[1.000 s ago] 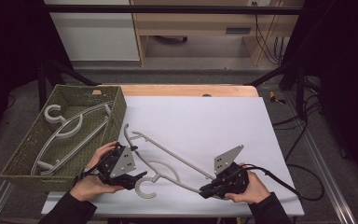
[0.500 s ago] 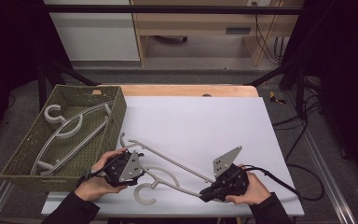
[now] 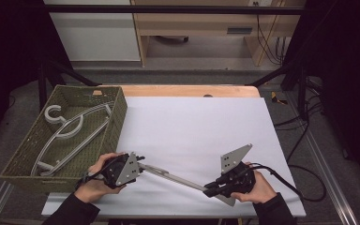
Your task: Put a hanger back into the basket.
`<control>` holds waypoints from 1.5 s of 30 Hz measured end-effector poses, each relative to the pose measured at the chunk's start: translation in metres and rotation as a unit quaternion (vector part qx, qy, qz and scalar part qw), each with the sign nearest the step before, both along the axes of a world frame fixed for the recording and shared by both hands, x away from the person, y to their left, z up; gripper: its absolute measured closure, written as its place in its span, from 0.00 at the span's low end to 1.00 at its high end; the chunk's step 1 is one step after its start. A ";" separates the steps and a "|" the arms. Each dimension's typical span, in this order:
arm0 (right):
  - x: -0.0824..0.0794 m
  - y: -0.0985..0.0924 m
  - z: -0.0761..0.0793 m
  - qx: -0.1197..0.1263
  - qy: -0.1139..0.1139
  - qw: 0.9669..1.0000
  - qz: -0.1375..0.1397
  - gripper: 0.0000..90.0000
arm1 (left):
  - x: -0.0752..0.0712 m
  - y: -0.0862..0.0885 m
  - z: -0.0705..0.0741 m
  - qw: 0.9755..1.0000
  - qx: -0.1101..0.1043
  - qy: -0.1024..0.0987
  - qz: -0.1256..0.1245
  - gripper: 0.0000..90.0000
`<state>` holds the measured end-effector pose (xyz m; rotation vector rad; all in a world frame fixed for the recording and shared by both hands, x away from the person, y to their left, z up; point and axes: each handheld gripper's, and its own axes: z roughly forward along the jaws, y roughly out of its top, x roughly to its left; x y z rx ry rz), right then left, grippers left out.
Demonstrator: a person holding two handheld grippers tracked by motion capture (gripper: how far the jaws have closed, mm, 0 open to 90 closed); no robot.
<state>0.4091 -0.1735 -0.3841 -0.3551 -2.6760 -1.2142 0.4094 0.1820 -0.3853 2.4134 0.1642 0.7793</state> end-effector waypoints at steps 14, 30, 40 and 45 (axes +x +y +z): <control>0.014 -0.019 0.001 0.025 -0.077 0.985 -0.151 0.78 | -0.005 -0.005 0.001 1.000 -0.011 0.025 0.000 0.90; 0.018 -0.040 -0.003 0.080 -0.135 0.946 -0.283 0.38 | -0.003 -0.005 0.000 0.995 -0.036 0.046 0.082 0.90; 0.011 -0.068 0.000 0.105 -0.160 0.914 -0.357 0.13 | 0.003 0.005 0.011 0.982 -0.086 0.048 0.159 0.90; 0.012 -0.075 -0.002 0.098 -0.160 0.906 -0.380 0.08 | 0.005 0.016 0.023 0.977 -0.108 0.038 0.178 0.90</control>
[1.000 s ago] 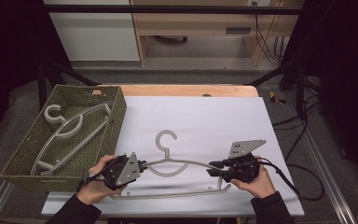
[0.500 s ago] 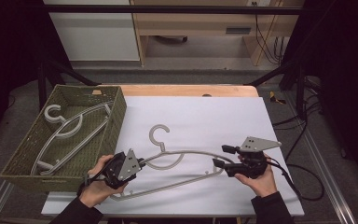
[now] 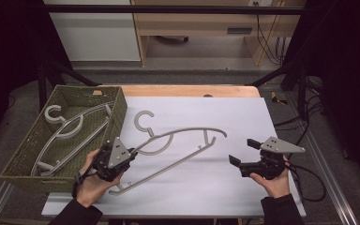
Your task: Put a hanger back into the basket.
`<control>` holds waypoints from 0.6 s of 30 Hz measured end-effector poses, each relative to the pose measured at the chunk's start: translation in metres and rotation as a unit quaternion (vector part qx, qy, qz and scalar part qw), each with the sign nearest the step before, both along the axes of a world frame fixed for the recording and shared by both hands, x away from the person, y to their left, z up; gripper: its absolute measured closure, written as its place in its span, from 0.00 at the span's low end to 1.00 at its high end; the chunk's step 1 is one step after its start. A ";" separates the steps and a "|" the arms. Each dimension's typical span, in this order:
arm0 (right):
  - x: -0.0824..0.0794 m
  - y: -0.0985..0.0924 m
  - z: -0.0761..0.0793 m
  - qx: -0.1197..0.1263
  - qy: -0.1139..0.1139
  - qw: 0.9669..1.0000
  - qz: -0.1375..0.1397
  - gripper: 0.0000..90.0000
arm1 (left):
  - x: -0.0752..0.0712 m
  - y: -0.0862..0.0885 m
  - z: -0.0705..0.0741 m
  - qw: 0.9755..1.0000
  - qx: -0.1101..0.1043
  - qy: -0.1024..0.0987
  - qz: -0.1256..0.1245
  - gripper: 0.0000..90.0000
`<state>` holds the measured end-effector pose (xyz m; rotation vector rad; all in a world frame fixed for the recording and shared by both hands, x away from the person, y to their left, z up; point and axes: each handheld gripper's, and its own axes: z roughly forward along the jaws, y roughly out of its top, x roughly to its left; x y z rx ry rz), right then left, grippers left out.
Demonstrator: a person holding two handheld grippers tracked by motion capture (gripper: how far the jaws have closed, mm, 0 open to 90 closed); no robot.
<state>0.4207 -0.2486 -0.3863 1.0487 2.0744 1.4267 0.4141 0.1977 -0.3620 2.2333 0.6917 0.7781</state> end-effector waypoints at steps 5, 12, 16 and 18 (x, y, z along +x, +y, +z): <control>0.001 -0.003 -0.004 -0.007 0.005 1.000 -0.012 0.07 | 0.001 0.017 0.020 0.999 -0.025 -0.019 0.017 0.90; 0.001 -0.003 -0.006 -0.009 0.006 1.000 -0.021 0.06 | 0.007 0.040 0.046 0.998 -0.038 -0.037 0.039 0.90; 0.001 -0.004 -0.007 -0.008 0.005 0.999 -0.030 0.05 | 0.011 0.051 0.058 0.996 -0.046 -0.046 0.055 0.90; 0.000 -0.004 -0.009 -0.005 0.006 0.999 -0.036 0.05 | 0.013 0.057 0.064 0.996 -0.047 -0.049 0.059 0.90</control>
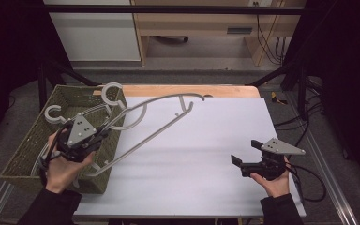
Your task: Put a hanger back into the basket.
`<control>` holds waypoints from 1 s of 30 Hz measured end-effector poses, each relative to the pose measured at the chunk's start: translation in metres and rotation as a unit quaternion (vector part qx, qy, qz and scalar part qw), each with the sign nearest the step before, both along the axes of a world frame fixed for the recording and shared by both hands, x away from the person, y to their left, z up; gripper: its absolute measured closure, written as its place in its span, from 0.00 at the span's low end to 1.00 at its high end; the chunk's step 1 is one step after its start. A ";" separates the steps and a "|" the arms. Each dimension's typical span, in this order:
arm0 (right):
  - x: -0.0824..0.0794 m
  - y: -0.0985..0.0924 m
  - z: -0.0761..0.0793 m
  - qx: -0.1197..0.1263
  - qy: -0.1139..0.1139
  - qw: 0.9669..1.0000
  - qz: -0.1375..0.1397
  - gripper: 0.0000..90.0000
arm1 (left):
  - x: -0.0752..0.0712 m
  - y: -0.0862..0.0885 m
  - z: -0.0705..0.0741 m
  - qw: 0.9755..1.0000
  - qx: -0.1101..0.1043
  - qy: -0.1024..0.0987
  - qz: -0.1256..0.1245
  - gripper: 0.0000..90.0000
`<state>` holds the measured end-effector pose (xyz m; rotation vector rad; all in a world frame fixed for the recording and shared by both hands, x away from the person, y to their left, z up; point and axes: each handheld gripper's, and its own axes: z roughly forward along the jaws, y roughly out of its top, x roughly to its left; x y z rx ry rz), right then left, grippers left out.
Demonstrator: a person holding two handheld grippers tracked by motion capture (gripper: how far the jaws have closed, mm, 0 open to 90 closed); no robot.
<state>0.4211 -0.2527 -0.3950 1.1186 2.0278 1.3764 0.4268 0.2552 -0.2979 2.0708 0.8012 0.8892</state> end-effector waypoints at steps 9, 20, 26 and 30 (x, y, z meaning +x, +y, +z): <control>-0.001 -0.002 -0.002 0.001 -0.004 1.000 -0.011 0.05 | 0.010 0.032 0.017 1.000 -0.003 -0.015 0.026 0.90; -0.001 -0.004 -0.002 0.002 -0.006 1.000 -0.019 0.04 | 0.030 0.075 0.017 0.998 -0.008 -0.011 0.062 0.90; 0.000 -0.003 -0.004 -0.001 -0.005 1.000 -0.019 0.04 | 0.038 0.098 0.015 0.997 -0.012 -0.010 0.078 0.90; 0.000 -0.003 -0.004 -0.002 -0.004 1.000 -0.017 0.04 | 0.042 0.114 0.011 0.996 -0.012 -0.003 0.090 0.90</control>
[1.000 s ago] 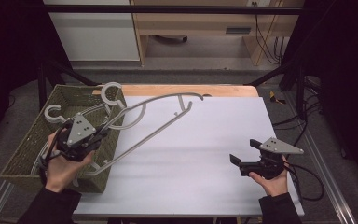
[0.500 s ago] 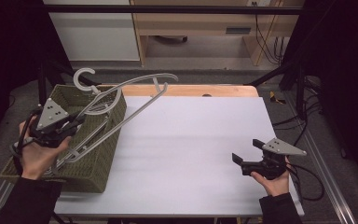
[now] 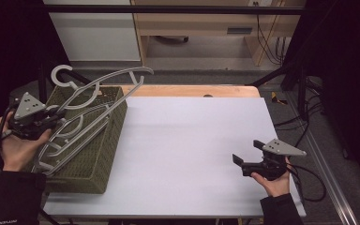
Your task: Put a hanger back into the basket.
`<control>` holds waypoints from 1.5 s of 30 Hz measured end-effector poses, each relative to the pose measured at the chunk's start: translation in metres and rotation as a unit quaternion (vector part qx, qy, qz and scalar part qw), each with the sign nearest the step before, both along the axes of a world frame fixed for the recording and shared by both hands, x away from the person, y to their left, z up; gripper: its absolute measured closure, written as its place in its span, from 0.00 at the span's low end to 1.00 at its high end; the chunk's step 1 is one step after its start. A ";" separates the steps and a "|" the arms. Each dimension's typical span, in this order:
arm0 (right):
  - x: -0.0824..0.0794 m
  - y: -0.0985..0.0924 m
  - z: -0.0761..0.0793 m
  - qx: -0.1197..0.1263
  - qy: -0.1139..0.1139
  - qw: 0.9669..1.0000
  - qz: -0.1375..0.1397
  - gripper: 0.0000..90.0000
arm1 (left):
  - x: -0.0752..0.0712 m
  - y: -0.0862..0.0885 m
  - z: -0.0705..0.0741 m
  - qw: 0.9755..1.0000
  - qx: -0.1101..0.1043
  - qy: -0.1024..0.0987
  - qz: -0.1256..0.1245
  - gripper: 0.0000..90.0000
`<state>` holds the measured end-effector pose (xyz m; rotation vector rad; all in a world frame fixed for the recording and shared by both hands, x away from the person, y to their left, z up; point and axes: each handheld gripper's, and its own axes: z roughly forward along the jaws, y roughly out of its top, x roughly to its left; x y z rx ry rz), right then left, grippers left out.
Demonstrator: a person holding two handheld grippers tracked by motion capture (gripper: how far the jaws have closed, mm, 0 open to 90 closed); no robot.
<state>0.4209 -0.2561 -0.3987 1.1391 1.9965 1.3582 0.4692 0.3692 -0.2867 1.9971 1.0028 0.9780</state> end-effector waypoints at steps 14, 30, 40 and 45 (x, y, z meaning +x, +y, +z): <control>0.002 0.003 -0.003 -0.006 0.006 1.000 0.004 0.04 | 0.009 0.045 -0.025 0.999 0.019 0.014 0.037 0.90; 0.002 0.003 -0.003 -0.005 0.008 1.000 0.001 0.04 | 0.010 0.079 -0.050 0.996 0.032 0.039 0.072 0.90; 0.003 0.004 -0.004 -0.008 0.010 1.000 0.004 0.03 | 0.016 0.076 -0.056 0.992 0.073 0.050 0.087 0.90; 0.002 0.003 -0.004 -0.006 0.010 1.000 0.003 0.03 | 0.019 0.070 -0.064 0.993 0.068 0.059 0.082 0.89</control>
